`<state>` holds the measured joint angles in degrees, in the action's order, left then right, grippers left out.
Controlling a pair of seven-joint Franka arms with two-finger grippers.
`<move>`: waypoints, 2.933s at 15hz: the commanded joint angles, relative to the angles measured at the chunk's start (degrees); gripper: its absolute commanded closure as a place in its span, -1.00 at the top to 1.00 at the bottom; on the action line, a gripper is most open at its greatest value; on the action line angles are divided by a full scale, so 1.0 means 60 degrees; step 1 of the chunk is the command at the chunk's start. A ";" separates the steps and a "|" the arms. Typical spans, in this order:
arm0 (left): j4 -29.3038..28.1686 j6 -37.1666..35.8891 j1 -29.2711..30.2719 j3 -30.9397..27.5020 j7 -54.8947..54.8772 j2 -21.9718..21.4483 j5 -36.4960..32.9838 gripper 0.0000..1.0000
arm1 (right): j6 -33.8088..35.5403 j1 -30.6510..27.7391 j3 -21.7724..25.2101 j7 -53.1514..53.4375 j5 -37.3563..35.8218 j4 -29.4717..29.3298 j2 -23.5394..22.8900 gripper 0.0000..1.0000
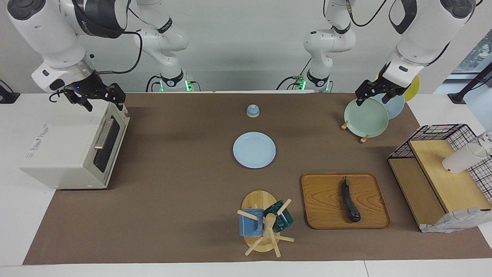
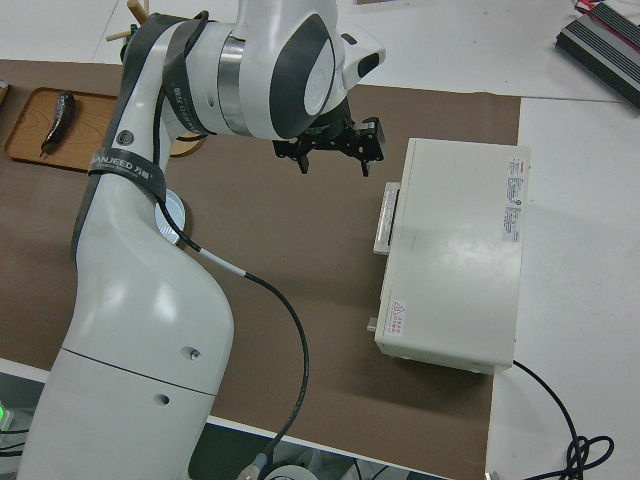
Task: Put eggplant into oven
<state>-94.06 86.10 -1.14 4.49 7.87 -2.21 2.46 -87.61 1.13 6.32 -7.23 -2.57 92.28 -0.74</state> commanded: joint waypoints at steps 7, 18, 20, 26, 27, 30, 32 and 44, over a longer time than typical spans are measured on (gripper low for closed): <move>-0.0099 0.0325 -0.0030 -0.0001 -0.0037 -0.0158 0.0102 1.00 | 0.0128 0.0002 0.0060 0.0120 0.0268 0.0088 0.0109 1.00; 0.0498 0.2244 -0.0045 0.0013 -0.0022 0.1623 0.0278 1.00 | 0.0128 0.0001 0.0075 0.0120 0.0268 0.0088 0.0123 1.00; 0.1449 0.2610 -0.0074 0.0028 -0.0124 0.2838 0.0278 1.00 | 0.0084 -0.0013 0.0075 0.0106 0.0268 0.0088 0.0109 1.00; 0.1745 0.4748 -0.0118 0.0101 -0.1368 0.5067 0.0322 1.00 | 0.0128 -0.0013 0.0060 0.0106 0.0268 0.0132 0.0123 1.00; 0.1949 0.5055 -0.0292 0.0087 -0.1529 0.5520 0.0293 1.00 | 0.0128 -0.0013 0.0060 0.0106 0.0268 0.0132 0.0123 1.00; 0.2157 0.5715 -0.0367 0.0087 -0.1924 0.6285 0.0206 1.00 | 0.0099 -0.0013 0.0060 0.0120 0.0268 0.0132 0.0123 1.00; 0.1880 0.6068 -0.0425 0.0101 -0.2043 0.6316 -0.0276 1.00 | 0.0099 0.0016 0.0060 0.0121 0.0268 0.0132 0.0123 1.00; 0.1131 0.6363 -0.0704 0.0087 -0.2058 0.6155 -0.1025 0.90 | -0.0047 0.0046 0.0031 0.0106 0.0282 0.0162 0.0123 1.00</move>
<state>-85.75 124.14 -5.04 5.47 -3.94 35.89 -1.94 -87.59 1.24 6.33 -7.23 -2.57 92.42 -0.74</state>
